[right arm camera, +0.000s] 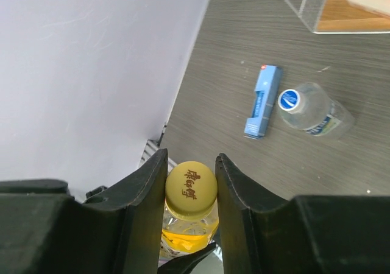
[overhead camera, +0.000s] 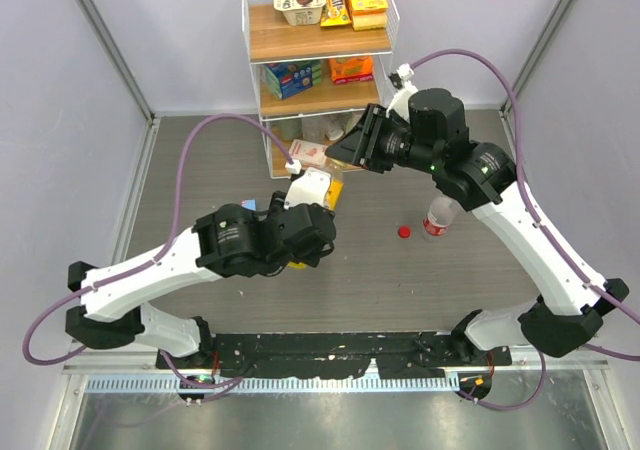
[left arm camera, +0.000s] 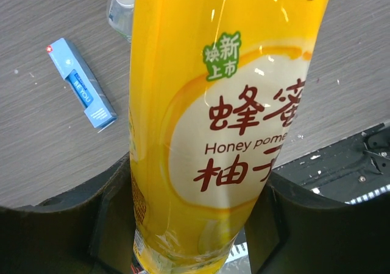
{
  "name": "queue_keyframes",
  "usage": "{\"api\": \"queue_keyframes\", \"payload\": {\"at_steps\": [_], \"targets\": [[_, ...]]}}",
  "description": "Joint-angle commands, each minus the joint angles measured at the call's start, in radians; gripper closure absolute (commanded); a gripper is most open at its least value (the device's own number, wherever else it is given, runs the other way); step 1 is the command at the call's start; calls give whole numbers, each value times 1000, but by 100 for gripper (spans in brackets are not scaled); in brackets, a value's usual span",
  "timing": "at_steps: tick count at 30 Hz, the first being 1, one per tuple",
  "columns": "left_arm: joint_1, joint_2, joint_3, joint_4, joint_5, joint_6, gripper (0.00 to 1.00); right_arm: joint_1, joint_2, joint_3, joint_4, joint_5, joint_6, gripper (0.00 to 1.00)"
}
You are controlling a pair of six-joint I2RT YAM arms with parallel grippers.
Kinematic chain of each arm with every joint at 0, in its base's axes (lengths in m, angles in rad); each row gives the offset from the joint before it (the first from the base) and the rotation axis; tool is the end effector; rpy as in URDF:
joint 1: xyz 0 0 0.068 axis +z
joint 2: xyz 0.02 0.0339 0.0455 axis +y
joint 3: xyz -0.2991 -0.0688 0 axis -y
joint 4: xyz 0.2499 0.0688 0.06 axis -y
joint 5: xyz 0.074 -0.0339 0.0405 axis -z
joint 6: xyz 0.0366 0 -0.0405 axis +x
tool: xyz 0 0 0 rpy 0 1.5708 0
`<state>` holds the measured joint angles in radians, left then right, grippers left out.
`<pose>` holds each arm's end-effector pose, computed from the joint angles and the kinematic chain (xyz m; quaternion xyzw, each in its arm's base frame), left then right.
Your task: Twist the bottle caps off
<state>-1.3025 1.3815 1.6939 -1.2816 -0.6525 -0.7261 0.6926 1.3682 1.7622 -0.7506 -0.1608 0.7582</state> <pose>0.0854 -0.2269 0.4562 0.1661 0.8944 -0.0766 0.4082 0.2046 0.1774 0.5194 -0.0189 0.8197 0.4266 0.3817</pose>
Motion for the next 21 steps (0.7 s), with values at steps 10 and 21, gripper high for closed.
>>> {"api": "queue_keyframes", "payload": {"at_steps": [10,21], "targets": [[-3,-177,-190,255,214,-1,100,-27,-132,-179,462,-373,-20,99],[-4,-282,-298,487,419,57,100,-56,-161,-225,743,-696,29,99]]}}
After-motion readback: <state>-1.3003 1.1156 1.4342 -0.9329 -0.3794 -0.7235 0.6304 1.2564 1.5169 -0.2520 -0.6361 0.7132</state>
